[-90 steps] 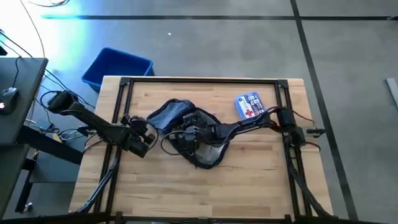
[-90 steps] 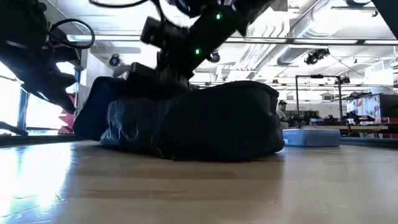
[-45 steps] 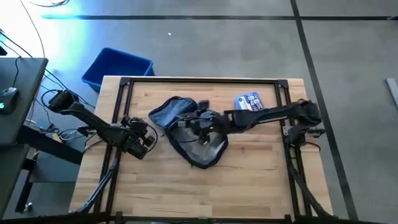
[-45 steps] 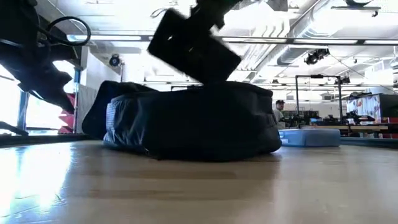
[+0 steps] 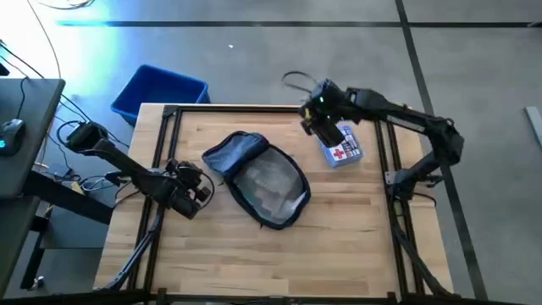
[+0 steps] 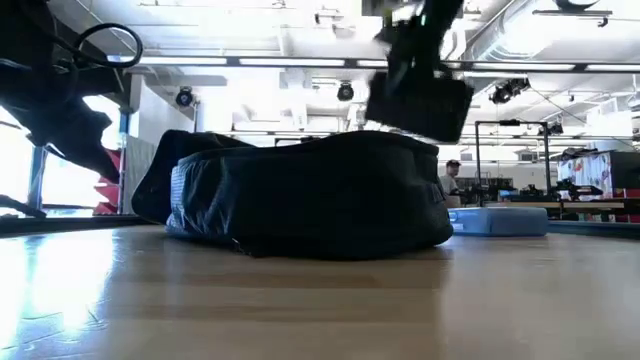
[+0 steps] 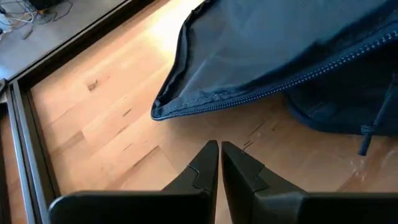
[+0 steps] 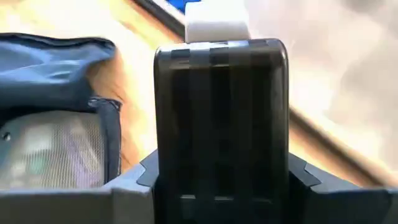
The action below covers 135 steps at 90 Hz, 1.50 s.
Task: Unpack backpack
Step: Remove the black pill organizer from the backpack
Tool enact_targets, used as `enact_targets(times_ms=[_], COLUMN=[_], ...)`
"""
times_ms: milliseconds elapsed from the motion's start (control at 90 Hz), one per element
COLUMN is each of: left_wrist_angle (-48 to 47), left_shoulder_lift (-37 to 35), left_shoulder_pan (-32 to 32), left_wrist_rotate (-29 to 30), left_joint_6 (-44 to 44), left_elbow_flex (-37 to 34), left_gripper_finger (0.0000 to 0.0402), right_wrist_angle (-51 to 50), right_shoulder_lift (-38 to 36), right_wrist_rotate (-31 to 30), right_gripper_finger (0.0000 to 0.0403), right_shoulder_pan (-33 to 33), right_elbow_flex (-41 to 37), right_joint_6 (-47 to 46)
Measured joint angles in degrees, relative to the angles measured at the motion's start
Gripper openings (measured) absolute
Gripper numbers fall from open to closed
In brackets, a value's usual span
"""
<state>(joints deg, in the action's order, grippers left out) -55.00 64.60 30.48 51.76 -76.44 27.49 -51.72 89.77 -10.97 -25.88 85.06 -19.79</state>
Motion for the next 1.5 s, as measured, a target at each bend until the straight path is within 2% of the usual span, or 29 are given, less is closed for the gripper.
enact_targets(times_ms=[89,189,367,500,556,656,744,844,1022,1500], left_wrist_angle=[0.5,0.9,1.2,1.6,1.9,2.1,2.5,2.6,2.6,2.6], left_shoulder_lift=[0.0,0.0,0.0,0.0,0.0,0.0,0.0,0.0,0.0,0.0], left_shoulder_pan=[0.0,0.0,0.0,0.0,0.0,0.0,0.0,0.0,0.0,0.0], left_wrist_rotate=[0.0,0.0,0.3,0.1,0.0,0.0,0.0,-0.1,-0.1,-0.2], left_joint_6=[0.0,0.0,0.1,0.1,0.1,0.3,1.5,1.7,1.7,1.7], left_elbow_flex=[0.0,0.0,0.0,0.0,0.0,0.0,0.0,0.0,0.0,0.0], left_gripper_finger=[0.0,0.0,0.0,0.0,0.0,0.0,0.0,0.0,0.0,0.0], right_wrist_angle=[0.3,2.2,8.8,9.0,9.1,9.4,8.4,6.7,5.5,4.4], right_shoulder_lift=[4.5,10.3,20.1,25.6,26.5,27.3,27.3,27.1,27.1,27.0], right_wrist_rotate=[6.3,12.2,14.6,16.9,17.1,17.1,13.9,10.9,7.4,9.6], right_gripper_finger=[0.0163,0.0163,0.0163,0.0163,0.0169,0.0208,0.0242,0.0261,0.0268,0.027], right_shoulder_pan=[-4.7,-6.9,-6.8,-7.3,-7.4,-7.5,-7.5,-7.6,-7.5,-3.3], right_elbow_flex=[-0.5,-0.5,-0.4,1.3,1.9,1.9,1.9,3.2,5.4,5.7], right_joint_6=[-3.5,-4.4,-7.6,-8.3,-8.2,-7.1,-7.1,-6.9,-5.7,-3.1])
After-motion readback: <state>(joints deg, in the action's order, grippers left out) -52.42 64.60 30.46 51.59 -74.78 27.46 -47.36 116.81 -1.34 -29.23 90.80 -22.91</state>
